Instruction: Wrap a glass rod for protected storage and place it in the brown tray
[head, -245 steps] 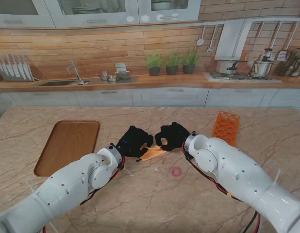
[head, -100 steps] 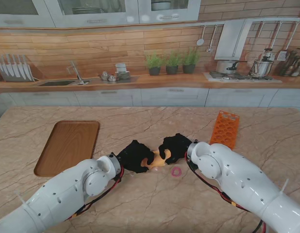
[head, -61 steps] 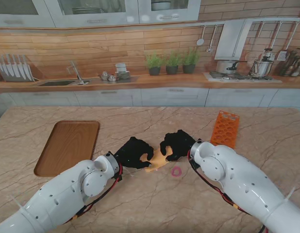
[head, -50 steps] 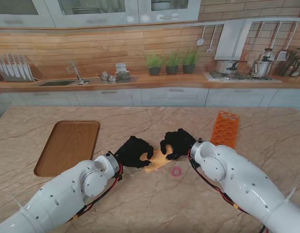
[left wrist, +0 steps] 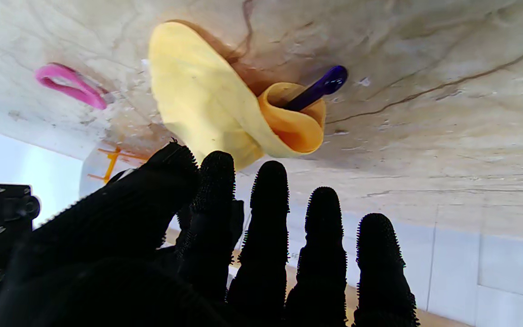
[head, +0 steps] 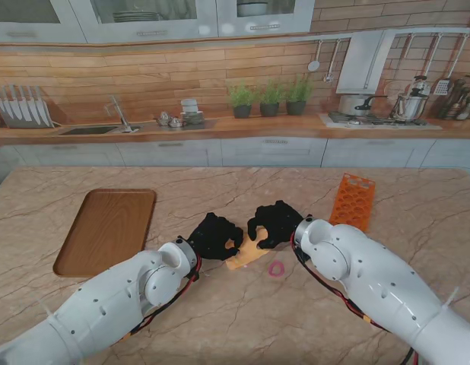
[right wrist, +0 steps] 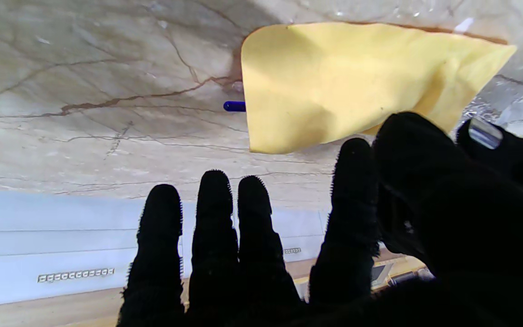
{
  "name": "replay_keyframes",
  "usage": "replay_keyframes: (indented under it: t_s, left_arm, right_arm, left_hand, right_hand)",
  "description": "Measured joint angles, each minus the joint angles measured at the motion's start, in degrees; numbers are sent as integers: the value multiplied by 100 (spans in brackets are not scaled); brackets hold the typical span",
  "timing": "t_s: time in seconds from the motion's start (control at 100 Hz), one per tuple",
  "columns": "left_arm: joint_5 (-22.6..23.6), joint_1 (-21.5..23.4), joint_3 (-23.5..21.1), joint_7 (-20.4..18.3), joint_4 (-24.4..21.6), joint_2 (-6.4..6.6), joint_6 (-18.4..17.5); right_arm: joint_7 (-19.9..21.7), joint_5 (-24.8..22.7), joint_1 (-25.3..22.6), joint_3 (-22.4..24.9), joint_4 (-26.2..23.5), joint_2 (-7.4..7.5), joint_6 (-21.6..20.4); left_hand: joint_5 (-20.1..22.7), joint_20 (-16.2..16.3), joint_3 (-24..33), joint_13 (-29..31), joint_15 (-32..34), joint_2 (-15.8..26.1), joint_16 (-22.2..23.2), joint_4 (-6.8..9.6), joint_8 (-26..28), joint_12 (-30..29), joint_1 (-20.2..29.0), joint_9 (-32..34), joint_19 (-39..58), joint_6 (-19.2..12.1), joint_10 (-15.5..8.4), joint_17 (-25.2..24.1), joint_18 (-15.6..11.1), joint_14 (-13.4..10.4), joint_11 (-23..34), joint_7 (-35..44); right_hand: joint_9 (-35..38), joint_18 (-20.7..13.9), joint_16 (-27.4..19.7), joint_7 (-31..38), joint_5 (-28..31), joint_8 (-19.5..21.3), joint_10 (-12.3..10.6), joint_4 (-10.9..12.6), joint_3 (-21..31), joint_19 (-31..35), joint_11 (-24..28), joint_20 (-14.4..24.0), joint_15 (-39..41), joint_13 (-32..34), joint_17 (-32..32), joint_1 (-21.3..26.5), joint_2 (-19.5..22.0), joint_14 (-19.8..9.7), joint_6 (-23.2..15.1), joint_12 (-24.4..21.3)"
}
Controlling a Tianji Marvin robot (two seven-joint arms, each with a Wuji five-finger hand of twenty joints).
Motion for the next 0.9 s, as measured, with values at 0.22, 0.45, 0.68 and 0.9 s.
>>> replay_keyframes:
  t_s: [0.22, 0.45, 0.68, 0.9]
  left_arm:
    - [-20, -145, 195, -163, 28, -66, 704]
    - [38, -315, 408, -237, 164, -89, 782]
    - [217, -470, 627, -244, 287, -101, 1030]
    - [484, -665, 907, -339, 301, -86, 1264]
  right_arm:
    - [59, 307, 328, -406, 344, -63, 171]
    - [-54, 492, 727, -913, 857, -183, 206]
    - [-342, 540, 883, -1102, 1138, -301, 208]
    - [-497, 537, 956, -1238, 1251, -347, 247]
  left_hand:
    - [1, 13, -262, 0, 72, 7, 20, 0, -130, 1, -10, 1, 120, 150, 194, 0, 3, 134, 0, -137]
    - [11, 9, -747, 0, 73, 46, 21, 0, -77, 1, -322, 1, 123, 273, 223, -6, 3, 140, 0, -436]
    - [66, -2, -1137, 0, 73, 399, 20, 283, 80, -2, -770, 1, 123, 409, 232, -10, 3, 196, 0, -856]
    - [61, -3, -1165, -1, 73, 393, 20, 351, 397, -7, -772, -1, 123, 409, 244, -11, 3, 257, 0, -826]
  right_hand:
    - [-201, 2, -1, -818, -253, 476, 12, 139, -1, -30, -59, 0, -11, -113, -8, -284, 184, 25, 655, -46]
    - [-323, 3, -3, -998, -445, 568, 59, 139, -65, -33, -56, 0, -56, -113, -9, -284, 176, 35, 683, -47]
    - [-426, 3, -4, -1065, -856, 698, 72, 139, -140, -34, 34, 0, -56, -113, -9, -284, 171, 40, 920, -47]
    - [-428, 2, -4, -905, -989, 844, 85, 139, -141, -34, 217, 0, 17, -113, -8, -284, 171, 40, 949, -31]
